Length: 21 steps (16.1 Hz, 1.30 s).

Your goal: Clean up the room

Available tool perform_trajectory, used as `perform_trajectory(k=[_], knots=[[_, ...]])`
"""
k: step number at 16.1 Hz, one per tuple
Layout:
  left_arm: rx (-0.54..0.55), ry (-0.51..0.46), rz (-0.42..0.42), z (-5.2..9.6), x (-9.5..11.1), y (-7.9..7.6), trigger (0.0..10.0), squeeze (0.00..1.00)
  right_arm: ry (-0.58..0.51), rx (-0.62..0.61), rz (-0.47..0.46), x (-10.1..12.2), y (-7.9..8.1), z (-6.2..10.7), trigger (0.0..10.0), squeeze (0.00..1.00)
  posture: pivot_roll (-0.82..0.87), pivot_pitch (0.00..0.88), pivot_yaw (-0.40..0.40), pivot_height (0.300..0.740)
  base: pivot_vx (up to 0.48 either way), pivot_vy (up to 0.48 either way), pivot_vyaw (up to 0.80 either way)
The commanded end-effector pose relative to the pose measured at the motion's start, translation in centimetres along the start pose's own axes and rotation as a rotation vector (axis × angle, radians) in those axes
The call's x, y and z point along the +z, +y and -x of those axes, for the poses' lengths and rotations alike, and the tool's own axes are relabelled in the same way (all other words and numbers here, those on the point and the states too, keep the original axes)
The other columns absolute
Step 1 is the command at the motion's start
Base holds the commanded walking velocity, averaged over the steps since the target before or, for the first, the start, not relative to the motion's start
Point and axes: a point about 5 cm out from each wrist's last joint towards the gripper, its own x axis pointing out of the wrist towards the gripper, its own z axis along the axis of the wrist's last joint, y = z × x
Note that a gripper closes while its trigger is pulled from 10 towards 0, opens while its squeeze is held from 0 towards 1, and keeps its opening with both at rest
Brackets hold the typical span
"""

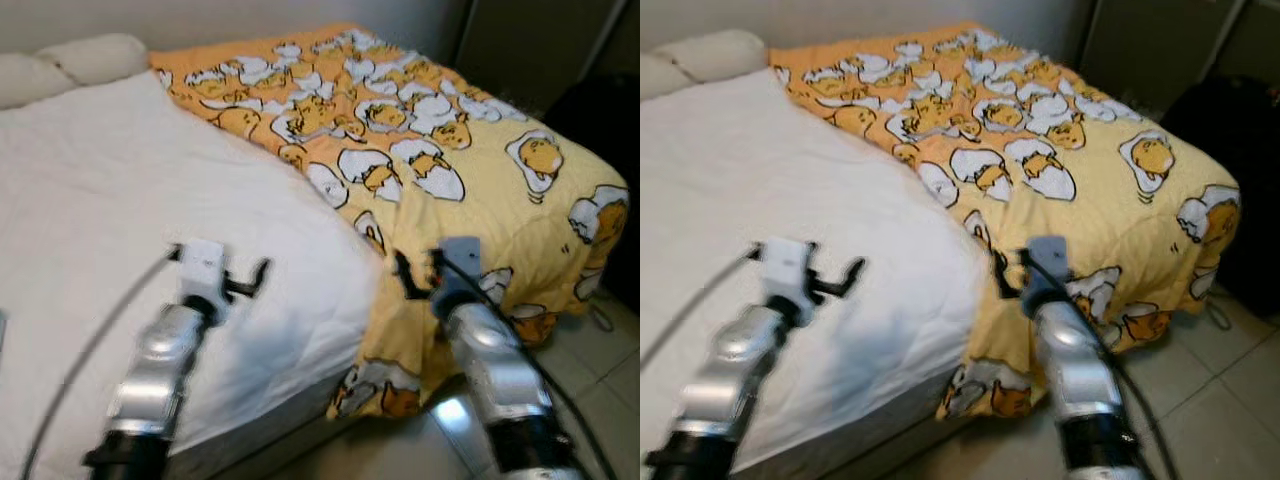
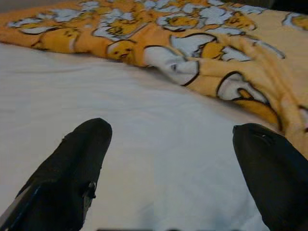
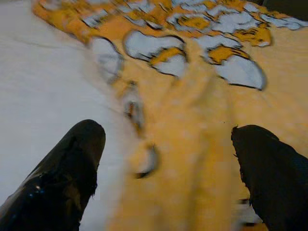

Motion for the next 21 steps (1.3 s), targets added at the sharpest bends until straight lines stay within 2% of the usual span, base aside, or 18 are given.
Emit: perform_trajectory(k=[1,4,5,8,9,13,14,15,16,17,21], knots=[[0.028,0.000,-0.019,0.3,0.2,1.1,10.0,0.44,-0.003,0.066,-0.001,0.4,1.4,-0.3,10.0,0.00,0.10,0.000,0.024,0.740,0.337,0.000,0.00],[0.025,0.001,-0.024,0.3,0.2,1.1,10.0,0.44,0.015,0.134,0.034,0.3,2.1,-0.3,10.0,0.00,0.10,0.000,0.026,0.740,0.330,0.000,0.80],[0.020,0.004,-0.028,0.3,0.2,1.0,10.0,0.42,0.033,0.159,-0.001,0.0,2.3,-0.2,10.0,0.00,0.10,0.000,0.026,0.740,0.000,0.000,0.00],[-0.015,0.019,-0.038,0.4,-0.1,0.5,10.0,0.41,0.054,0.168,0.017,-0.2,2.0,-0.3,10.0,0.00,0.10,0.000,0.025,0.740,0.000,0.000,0.00],[-0.105,0.062,-0.062,0.7,-0.7,-0.4,10.0,0.39,0.099,0.121,0.033,-0.5,1.2,-0.5,10.0,1.00,0.10,0.000,0.026,0.740,0.000,0.000,0.00],[-0.234,0.102,-0.081,1.2,-1.4,-1.5,10.0,0.39,0.189,0.025,0.119,-1.2,-0.2,-0.9,10.0,1.00,0.10,0.000,0.027,0.740,0.000,0.000,0.00],[-0.277,0.111,-0.093,1.4,-1.4,-1.8,10.0,0.39,0.230,-0.005,0.147,-1.6,-0.6,-0.9,10.0,1.00,0.11,0.000,0.027,0.740,0.000,0.000,0.00],[-0.351,0.129,-0.108,1.7,-1.5,-2.2,10.0,0.39,0.302,-0.043,0.211,-2.6,-1.1,-1.1,10.0,1.00,0.10,0.000,0.033,0.740,0.000,0.000,0.00],[-0.389,0.146,-0.114,1.9,-1.6,-2.3,10.0,0.39,0.330,-0.049,0.254,-3.0,-1.2,-1.3,10.0,0.26,0.10,0.000,0.036,0.740,0.000,0.000,0.00],[-0.402,0.152,-0.117,2.0,-1.6,-2.3,10.0,0.39,0.338,-0.049,0.257,-3.1,-1.3,-1.4,10.0,0.00,0.10,0.000,0.039,0.740,0.000,0.000,0.00],[-0.446,0.185,-0.146,2.5,-1.7,-1.9,10.0,0.39,0.388,-0.074,0.328,-3.6,-1.9,-2.8,10.0,0.00,0.11,0.000,0.048,0.740,0.000,0.000,0.00]])
